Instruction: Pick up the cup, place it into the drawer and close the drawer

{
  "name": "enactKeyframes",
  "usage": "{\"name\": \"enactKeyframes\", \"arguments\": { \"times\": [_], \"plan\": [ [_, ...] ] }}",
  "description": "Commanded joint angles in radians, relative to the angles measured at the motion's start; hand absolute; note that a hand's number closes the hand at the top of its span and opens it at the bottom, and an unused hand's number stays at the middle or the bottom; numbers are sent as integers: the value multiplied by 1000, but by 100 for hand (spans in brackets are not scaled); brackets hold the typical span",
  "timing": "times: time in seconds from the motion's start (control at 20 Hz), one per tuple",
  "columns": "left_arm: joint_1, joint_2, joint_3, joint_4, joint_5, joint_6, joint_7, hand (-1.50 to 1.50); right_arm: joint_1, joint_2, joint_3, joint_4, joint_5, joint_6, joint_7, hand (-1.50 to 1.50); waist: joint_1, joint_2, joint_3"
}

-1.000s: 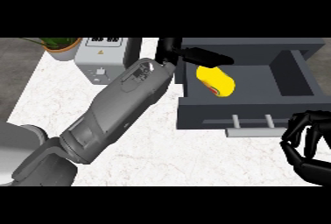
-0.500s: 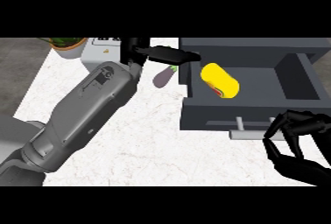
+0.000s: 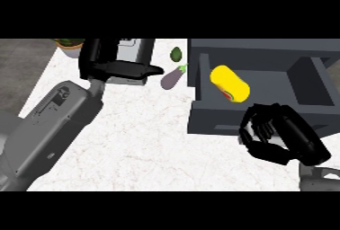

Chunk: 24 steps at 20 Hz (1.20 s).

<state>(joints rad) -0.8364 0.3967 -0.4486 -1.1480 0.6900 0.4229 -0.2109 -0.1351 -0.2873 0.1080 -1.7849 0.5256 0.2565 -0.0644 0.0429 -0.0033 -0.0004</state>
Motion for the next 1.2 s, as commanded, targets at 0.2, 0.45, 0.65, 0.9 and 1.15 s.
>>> {"name": "enactKeyframes", "arguments": {
  "times": [0.2, 0.45, 0.65, 0.9, 1.15],
  "plan": [
    [208, 105, 56, -137, 7, -64, -41, -150, -147, -22, 110, 349, 295, -141, -105, 150, 2, 6, 1],
    [322, 160, 108, -221, 26, -126, -43, -150, -233, 49, 147, 626, 412, -291, -169, 150, -4, 7, 1],
    [366, 197, 165, -253, 43, -174, -21, -150, -407, 92, 54, 899, 379, -350, -242, 150, -3, 10, 2],
    [410, 191, 171, -259, 14, -208, -52, -150, -572, 72, -30, 1181, 364, -384, -336, 150, 8, 15, 2],
    [410, 206, 213, -245, 45, -277, -52, -150, -722, 58, -90, 1379, 350, -378, -363, 150, 26, 26, 3]
  ]
}}
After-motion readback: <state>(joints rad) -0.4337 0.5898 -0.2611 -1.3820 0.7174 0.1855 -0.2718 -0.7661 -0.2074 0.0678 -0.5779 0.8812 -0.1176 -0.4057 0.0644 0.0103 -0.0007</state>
